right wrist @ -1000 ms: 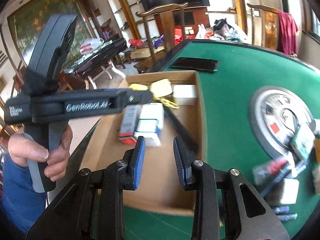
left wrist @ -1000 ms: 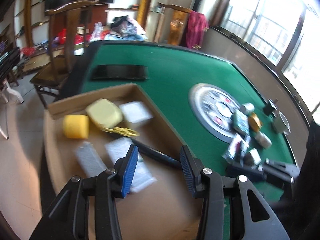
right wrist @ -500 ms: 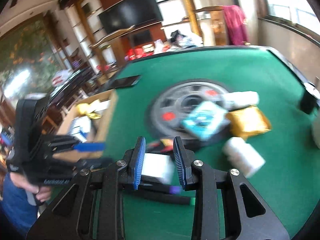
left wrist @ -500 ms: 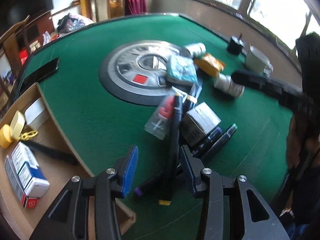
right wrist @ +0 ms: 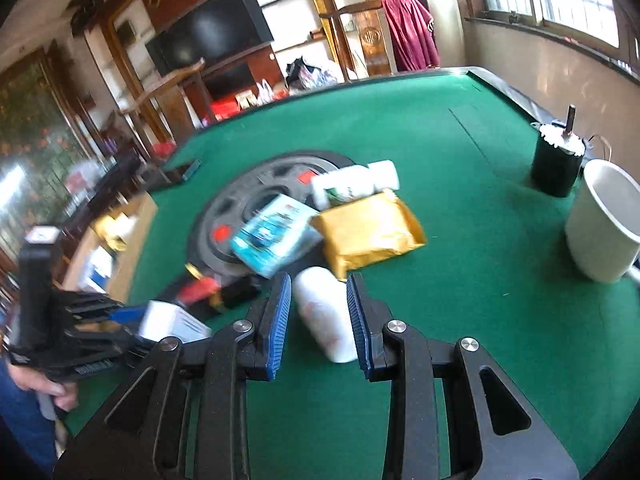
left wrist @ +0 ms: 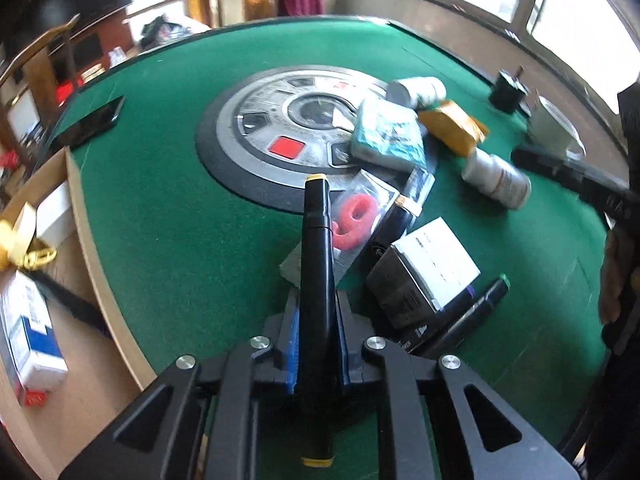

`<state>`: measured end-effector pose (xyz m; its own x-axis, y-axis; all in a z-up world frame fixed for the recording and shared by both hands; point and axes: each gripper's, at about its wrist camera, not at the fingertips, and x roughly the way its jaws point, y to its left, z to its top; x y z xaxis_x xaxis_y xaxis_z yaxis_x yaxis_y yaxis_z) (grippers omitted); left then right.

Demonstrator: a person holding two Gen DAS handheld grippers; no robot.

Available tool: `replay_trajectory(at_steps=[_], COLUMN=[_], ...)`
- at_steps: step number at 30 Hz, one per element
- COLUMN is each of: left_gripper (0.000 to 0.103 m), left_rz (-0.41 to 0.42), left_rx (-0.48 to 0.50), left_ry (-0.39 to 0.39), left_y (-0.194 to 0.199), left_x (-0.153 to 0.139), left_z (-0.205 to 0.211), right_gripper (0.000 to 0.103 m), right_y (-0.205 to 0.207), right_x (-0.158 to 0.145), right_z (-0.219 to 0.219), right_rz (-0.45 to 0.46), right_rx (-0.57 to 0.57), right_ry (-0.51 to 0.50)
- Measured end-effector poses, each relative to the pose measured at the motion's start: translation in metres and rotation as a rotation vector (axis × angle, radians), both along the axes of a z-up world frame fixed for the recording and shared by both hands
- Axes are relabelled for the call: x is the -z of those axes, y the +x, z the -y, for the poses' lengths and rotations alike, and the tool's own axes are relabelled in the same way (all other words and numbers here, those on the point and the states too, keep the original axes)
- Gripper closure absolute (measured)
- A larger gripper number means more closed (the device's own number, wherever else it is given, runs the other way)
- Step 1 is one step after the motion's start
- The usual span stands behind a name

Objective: Organize objects
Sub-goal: 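Grasp a black marker with the left tool while the right grasps a white pill bottle, then carry the black marker and white pill bottle over the cardboard tray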

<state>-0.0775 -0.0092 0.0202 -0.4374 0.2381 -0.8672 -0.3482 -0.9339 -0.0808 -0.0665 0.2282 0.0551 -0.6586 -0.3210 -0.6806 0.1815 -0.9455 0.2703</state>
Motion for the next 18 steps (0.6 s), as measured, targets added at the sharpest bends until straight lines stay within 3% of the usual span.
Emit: replay_trajectory(at_steps=[4,7,10,15,18], left_gripper=[0.09,0.09,0.09,0.09,0.09], left_rz=[-0.035,-0.055,-0.062,-0.081,-0.101], left_rx=[-0.066,-0.069,-0.068,-0.076,-0.084], left_ry=[0.033,0.033,0.041,0.051,0.072], left_y=[0.004,0.005,0.002,0.004,0.007], left_x=[0.002,0.003,0.003,0.004,0.0], left_z=[0.005,0.005,0.003,0.003,0.008], right_gripper=[0.074,0.067,0.067,0.068,0.068], right_y=[-0.01,-0.017,-0.02,-0.017,-0.014], right_x=[0.011,0.018,0.027,0.037,0.034], right_z=[0.006,0.015,0.023,0.028,0.025], right_rz=[0.027,0.039,0.05,0.051,0.045], right_rx=[-0.051,-0.09,-0.117,-0.117,-0.104], right_ry=[0.09,0.125,0.166,0.191,0.15])
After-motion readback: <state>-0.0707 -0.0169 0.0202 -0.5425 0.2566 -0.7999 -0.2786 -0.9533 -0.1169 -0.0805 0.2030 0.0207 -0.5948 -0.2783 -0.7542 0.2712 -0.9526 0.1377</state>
